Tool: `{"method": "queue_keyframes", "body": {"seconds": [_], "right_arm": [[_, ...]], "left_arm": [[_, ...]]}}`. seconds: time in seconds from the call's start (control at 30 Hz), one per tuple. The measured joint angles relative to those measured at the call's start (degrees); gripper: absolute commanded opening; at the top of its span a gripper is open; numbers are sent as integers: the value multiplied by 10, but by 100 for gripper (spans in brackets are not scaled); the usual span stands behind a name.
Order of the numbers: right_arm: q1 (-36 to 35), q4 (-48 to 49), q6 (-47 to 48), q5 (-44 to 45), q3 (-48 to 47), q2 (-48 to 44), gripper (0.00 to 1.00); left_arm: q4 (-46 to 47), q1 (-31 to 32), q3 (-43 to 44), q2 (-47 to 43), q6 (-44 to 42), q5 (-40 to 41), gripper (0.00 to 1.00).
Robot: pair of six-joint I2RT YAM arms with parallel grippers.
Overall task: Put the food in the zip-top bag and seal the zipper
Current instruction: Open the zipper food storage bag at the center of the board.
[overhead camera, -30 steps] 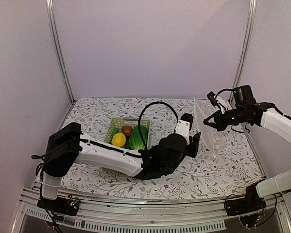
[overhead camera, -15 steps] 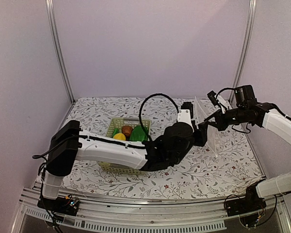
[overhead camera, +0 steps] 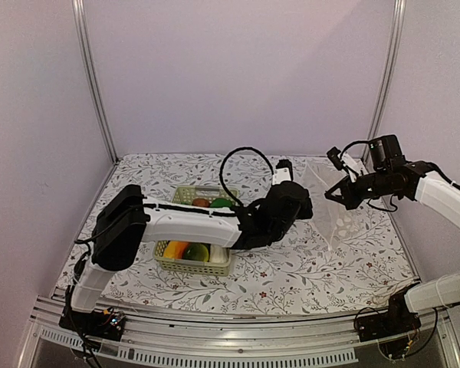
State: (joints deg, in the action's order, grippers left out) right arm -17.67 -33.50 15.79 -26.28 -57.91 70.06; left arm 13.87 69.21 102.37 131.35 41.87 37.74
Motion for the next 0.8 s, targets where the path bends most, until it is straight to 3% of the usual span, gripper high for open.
{"method": "queue_keyframes", "body": {"seconds": [0.13,0.3,0.5,0.8], "right_arm": [[0,0,-1,65,-1,-6,5],[0,5,-10,124,-21,-19,22],[0,9,-13,59,-37,-11,36],[-7,0,-5,16,-23,24,37]], "left_arm": [[23,1,-33,-6,0,7,0],[61,11,-96,-20,-5,32,0],[94,21,-104,-33,-4,48,0],[134,23,-141,-64,12,63,0]]}}
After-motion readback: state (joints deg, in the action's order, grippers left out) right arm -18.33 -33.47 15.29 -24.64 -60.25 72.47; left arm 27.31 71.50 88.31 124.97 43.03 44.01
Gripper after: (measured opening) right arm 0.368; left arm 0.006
